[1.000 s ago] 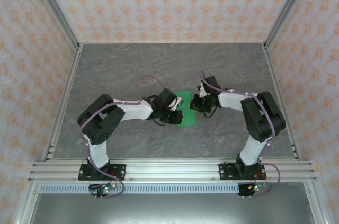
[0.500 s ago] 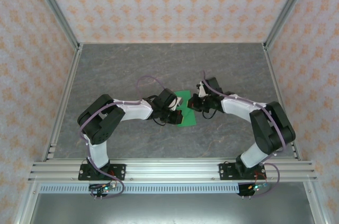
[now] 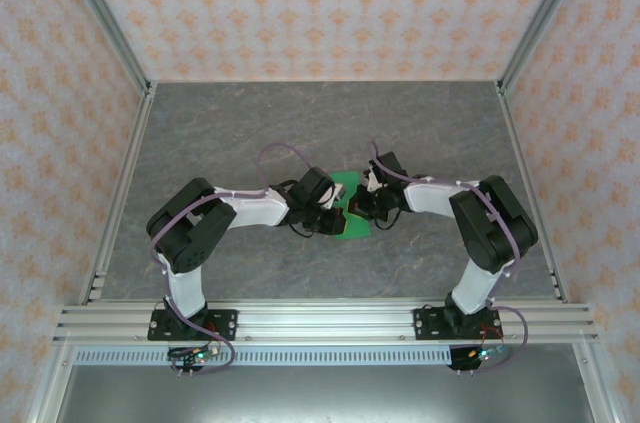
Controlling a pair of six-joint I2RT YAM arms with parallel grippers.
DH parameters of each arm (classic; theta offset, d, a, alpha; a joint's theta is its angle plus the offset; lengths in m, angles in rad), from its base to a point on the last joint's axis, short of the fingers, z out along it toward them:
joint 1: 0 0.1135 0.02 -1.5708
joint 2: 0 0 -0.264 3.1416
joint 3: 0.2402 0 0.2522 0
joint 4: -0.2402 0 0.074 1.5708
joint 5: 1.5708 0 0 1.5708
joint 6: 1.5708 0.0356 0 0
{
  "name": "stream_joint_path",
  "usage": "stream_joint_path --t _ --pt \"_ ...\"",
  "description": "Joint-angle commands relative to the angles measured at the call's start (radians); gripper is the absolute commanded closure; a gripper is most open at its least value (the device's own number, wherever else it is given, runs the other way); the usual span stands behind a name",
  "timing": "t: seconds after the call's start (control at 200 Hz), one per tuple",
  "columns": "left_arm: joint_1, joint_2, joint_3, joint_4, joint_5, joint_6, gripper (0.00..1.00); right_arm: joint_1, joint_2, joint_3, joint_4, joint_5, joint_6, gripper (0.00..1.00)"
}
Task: Fold a paper plane with a square sheet of paper (fold left side to right side)
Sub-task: Fold the triangle a second time at the center of the table.
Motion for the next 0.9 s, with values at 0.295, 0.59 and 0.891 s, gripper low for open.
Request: stream_joint_path --t 0.295,0.59,0.891 --pt "-0.013 -0.047 0.042 0.003 0.111 -0.019 0.92 0.004 0.043 0.017 -0.076 0.066 -0.031 1.0" --pt "-0.012 -0.005 0.017 -0.002 0.104 -0.012 0.93 0.004 0.047 0.026 -0.104 0.081 -0.045 0.99" --pt "-0.012 -0.004 -0.011 -0.027 0.085 0.0 0.93 0.004 0.054 0.038 -0.127 0.087 -0.056 1.0"
